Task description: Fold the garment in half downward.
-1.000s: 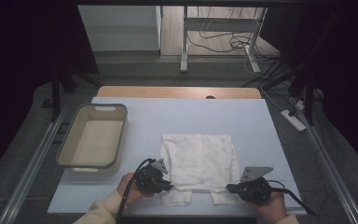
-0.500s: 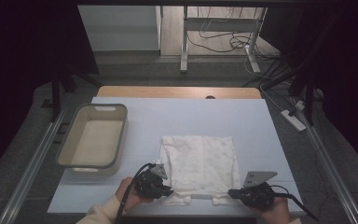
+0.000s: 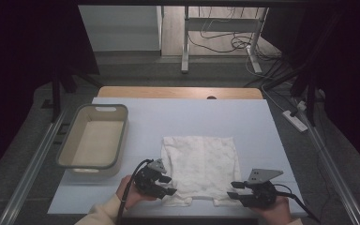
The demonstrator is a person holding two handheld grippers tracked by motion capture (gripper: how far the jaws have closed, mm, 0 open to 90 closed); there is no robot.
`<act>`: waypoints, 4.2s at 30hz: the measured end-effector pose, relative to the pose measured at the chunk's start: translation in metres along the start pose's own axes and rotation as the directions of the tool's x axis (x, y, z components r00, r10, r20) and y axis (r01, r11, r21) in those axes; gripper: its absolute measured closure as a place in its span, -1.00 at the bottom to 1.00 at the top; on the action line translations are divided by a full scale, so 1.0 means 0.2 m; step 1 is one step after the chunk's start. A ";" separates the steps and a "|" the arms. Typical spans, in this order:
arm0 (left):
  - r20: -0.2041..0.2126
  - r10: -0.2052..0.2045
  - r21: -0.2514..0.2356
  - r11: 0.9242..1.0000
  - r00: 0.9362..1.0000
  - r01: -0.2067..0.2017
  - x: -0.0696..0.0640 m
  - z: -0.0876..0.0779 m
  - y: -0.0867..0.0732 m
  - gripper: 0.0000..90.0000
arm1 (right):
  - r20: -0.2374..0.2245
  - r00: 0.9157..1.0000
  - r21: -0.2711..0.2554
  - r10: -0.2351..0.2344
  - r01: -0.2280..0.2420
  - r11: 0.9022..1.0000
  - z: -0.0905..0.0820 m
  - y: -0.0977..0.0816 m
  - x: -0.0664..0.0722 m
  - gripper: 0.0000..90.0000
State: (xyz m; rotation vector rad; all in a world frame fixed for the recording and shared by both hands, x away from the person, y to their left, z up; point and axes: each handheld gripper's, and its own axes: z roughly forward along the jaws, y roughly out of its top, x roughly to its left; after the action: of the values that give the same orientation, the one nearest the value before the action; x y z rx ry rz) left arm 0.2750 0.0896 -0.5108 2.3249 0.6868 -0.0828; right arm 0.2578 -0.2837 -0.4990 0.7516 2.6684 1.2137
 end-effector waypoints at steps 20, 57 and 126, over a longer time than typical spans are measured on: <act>-0.123 -0.058 -0.077 0.996 0.991 0.049 0.13 0.00 0.11 -0.13 | 0.032 0.999 -0.048 0.030 -0.028 0.998 0.11 0.13 -0.04 -0.02; -0.162 -0.134 -0.164 0.981 0.978 0.107 0.47 0.05 0.33 0.80 | -0.094 0.990 0.035 -0.105 0.109 0.993 0.54 0.44 0.15 0.98; -0.251 -0.187 -0.077 0.982 0.950 0.173 0.62 0.13 0.26 0.96 | 0.110 0.994 -0.042 0.016 -0.012 0.999 0.43 0.48 -0.11 0.38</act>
State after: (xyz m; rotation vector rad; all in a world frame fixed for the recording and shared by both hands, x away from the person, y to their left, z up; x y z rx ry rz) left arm 0.4098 0.0965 -0.5293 2.2377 1.0184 0.1565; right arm 0.3412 -0.1822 -0.4890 0.8076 2.5464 1.1897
